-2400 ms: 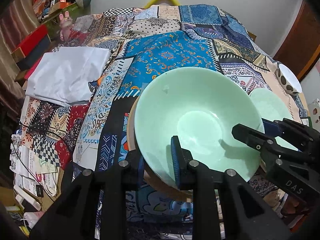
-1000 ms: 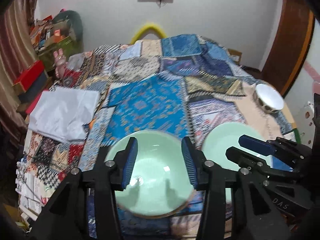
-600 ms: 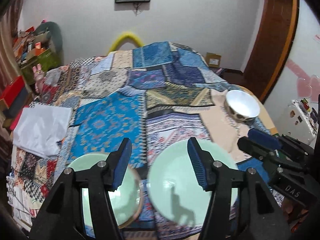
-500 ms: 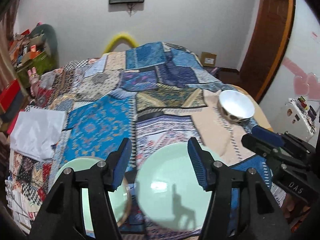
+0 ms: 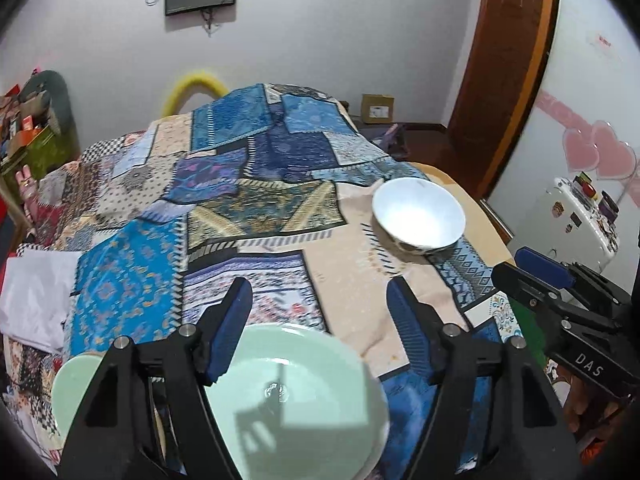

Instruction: Organize plates and bowls

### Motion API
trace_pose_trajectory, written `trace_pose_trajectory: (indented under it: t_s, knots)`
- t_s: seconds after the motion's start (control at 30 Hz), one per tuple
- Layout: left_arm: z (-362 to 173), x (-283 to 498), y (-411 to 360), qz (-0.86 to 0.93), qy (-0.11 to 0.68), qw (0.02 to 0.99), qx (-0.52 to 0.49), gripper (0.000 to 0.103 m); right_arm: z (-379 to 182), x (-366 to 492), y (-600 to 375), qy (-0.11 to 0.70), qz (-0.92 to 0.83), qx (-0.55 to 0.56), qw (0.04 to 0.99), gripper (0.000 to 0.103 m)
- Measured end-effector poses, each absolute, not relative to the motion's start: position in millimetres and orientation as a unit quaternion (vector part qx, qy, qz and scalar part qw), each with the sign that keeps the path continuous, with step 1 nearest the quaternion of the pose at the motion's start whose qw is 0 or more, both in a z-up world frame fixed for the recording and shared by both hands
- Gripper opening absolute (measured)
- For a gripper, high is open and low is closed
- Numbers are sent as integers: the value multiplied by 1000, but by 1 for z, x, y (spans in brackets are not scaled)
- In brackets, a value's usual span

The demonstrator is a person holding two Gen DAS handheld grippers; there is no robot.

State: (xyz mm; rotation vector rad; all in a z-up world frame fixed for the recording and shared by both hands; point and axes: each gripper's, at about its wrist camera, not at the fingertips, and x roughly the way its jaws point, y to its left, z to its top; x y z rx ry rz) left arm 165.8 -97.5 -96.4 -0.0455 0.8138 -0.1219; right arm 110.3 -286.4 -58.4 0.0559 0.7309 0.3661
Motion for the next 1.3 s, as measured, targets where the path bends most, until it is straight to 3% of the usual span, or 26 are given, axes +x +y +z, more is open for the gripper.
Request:
trace_pose_trajectory:
  t_s: [0.13,0.87,1.1,1.3]
  knots:
    - [-103,185,-118,-70,405,912,-18,71,-65,122,-307,362,161,33,918,50]
    - [-170,280,-133,-64,471,878,-51,71,-138,220,-351,424,106,53,898,50]
    - [-184,293,-129,-64,481,873,-54,71,-150,237,-354,429,112,64,894,36]
    - [-189,297,-127,-67,484,870,-61,71,-149,238,-351,426,126,49,895,30]
